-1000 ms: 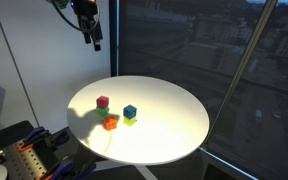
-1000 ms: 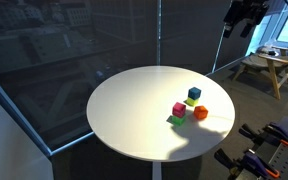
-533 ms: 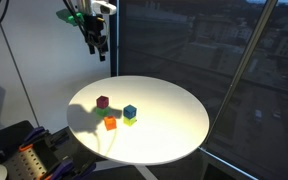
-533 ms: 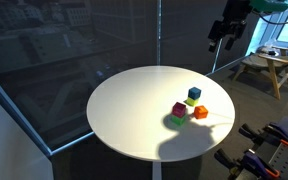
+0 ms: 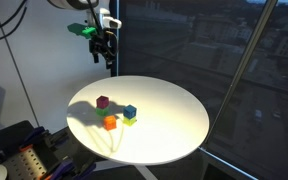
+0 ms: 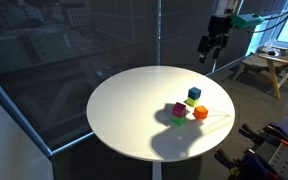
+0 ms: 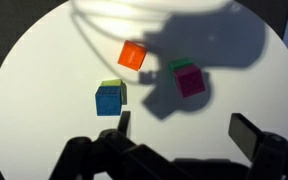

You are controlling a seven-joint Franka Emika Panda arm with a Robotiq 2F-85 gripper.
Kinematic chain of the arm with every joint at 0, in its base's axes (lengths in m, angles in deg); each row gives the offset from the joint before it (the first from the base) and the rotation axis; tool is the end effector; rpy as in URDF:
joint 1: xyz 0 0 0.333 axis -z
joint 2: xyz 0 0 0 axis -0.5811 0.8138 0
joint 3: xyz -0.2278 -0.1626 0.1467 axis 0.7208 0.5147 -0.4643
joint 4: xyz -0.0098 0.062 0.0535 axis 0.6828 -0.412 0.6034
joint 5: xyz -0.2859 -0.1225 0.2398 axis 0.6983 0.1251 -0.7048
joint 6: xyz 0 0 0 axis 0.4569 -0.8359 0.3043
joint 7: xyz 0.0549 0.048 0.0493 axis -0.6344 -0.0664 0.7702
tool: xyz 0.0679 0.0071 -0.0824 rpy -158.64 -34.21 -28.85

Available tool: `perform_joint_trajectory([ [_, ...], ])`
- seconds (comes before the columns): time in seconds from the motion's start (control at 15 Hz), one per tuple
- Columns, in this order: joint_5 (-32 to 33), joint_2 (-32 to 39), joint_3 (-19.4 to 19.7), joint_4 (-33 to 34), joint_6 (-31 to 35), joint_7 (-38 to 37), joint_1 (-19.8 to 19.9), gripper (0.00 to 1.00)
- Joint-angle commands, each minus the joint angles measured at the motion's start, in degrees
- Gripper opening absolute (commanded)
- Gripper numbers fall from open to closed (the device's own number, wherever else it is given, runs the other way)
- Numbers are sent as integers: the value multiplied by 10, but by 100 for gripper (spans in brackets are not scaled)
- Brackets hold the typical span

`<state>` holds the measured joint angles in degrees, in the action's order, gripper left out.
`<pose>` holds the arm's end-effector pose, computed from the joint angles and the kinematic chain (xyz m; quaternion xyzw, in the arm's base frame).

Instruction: Remove the mulberry pink block from the green block top and place it on the table

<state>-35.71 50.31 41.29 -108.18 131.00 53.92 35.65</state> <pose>0.4744 0.0148 0.4178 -0.9994 0.0247 -0.0178 0.0183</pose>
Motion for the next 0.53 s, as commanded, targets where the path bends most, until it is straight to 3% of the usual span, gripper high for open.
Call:
perform_joint_trajectory([
  [0.0, 35, 45, -3, 30, 9, 20, -6, 100],
  [0.47, 77, 102, -16, 60, 26, 14, -25, 100],
])
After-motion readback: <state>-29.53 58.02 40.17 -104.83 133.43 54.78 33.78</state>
